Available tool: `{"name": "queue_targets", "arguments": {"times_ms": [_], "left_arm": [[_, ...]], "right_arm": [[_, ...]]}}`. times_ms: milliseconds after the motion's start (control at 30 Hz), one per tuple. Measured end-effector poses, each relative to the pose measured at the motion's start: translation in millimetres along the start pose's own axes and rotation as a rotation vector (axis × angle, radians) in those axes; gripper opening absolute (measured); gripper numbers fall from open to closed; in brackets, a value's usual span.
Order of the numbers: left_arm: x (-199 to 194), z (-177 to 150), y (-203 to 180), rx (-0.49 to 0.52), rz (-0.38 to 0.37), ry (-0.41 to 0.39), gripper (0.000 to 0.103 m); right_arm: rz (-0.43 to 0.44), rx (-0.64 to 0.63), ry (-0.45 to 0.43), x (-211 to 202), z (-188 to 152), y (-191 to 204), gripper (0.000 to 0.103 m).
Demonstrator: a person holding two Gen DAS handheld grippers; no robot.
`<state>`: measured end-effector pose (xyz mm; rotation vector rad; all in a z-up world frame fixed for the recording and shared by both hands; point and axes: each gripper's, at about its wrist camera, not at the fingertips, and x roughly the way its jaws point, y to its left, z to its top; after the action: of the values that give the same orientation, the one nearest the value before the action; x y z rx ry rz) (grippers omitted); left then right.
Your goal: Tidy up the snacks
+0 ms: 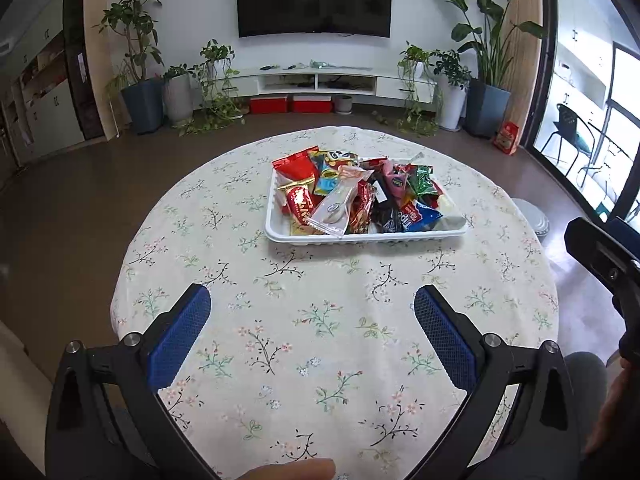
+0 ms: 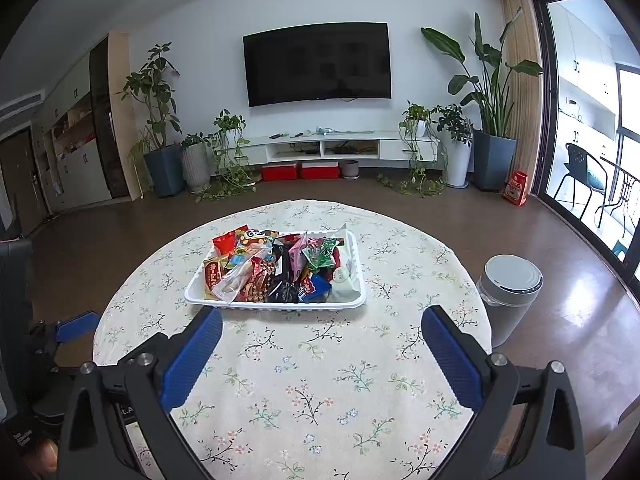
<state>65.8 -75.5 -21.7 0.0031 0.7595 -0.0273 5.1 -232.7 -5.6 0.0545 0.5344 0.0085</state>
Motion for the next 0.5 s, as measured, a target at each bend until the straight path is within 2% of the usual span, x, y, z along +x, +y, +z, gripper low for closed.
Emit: {"name": "queue_targets", "arguments": {"times_ms": [500], "left_arm": [[4,-1,12,-0.027,0.010,0.024,0.103]], "right_arm": [[-0.003,-0.032,0.041,1,-9,14,0.102]]}}
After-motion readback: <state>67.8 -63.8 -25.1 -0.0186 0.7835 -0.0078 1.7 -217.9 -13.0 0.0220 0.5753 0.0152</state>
